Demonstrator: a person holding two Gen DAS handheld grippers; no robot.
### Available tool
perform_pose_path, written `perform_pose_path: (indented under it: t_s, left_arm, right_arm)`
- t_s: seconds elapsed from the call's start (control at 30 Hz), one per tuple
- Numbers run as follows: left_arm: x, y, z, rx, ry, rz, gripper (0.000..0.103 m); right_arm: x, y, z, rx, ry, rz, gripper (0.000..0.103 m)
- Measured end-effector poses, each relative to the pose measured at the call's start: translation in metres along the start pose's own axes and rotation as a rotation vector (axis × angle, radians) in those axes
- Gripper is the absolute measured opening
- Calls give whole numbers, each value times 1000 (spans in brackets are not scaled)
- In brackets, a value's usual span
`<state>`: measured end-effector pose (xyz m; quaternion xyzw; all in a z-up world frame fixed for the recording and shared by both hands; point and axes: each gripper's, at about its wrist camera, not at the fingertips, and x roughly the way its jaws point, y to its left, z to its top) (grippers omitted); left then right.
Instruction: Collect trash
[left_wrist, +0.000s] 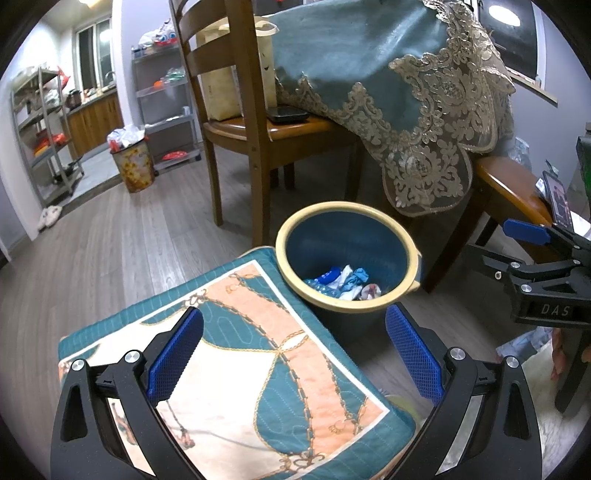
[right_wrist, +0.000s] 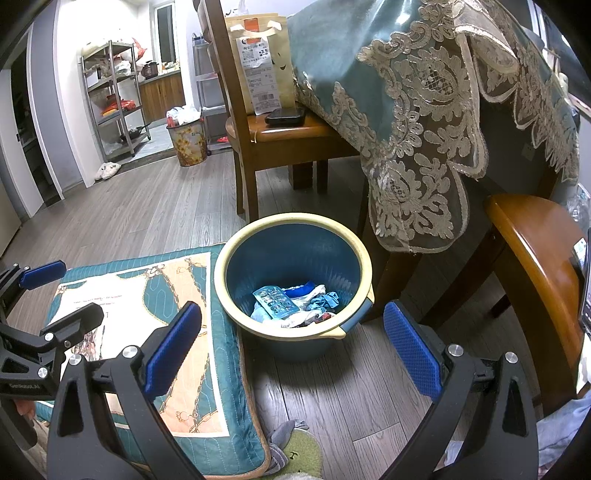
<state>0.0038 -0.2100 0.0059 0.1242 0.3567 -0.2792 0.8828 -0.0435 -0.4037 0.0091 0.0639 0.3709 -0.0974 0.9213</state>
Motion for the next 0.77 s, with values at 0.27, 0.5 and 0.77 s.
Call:
perform_pose_path:
  t_s: [0.27, 0.5, 0.77]
  left_arm:
    - [1, -1, 0, -7, 4, -24, 98]
    - [0, 1, 2, -14, 5, -44, 98]
    - [-8, 12, 8, -33, 22, 11, 98]
  right_arm:
    - [0, 0, 0, 1, 0, 0, 97]
    - [0, -1, 0, 4, 1, 0, 97]
    - [5, 4, -8, 8, 27, -18, 97]
